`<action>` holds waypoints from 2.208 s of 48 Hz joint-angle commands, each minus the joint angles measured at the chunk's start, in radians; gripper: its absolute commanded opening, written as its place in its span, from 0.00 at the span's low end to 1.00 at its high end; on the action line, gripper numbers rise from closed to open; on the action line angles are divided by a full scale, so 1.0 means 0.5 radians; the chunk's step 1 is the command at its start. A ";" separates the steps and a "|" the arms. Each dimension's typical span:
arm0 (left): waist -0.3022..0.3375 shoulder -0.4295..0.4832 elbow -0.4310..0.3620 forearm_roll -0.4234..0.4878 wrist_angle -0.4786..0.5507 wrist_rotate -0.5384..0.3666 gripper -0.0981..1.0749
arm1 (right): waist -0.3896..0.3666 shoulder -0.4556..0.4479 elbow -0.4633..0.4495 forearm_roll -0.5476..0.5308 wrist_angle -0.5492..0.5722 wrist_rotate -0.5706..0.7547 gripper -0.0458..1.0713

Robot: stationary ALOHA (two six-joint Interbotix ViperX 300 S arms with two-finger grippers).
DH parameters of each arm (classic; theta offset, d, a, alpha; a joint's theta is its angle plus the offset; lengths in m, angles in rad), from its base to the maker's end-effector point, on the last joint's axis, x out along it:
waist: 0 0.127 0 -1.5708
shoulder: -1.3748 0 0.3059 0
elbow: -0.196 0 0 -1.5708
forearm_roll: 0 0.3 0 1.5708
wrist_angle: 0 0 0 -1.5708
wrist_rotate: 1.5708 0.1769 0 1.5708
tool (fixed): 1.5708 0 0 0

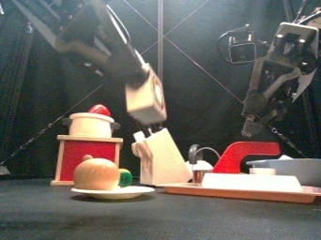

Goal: Hand over white sushi piece

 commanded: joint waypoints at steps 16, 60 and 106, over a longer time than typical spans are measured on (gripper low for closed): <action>0.153 -0.166 0.221 0.218 -1.052 0.009 0.66 | -0.138 -0.215 -0.153 -0.245 -0.653 -0.009 0.87; 0.230 0.135 0.221 0.089 -2.194 0.457 0.66 | -0.758 -0.202 -0.086 0.135 -1.792 -0.018 0.87; 0.316 0.239 0.153 -0.031 -2.209 0.531 0.70 | -0.822 -0.129 -0.083 0.126 -1.822 -0.021 0.53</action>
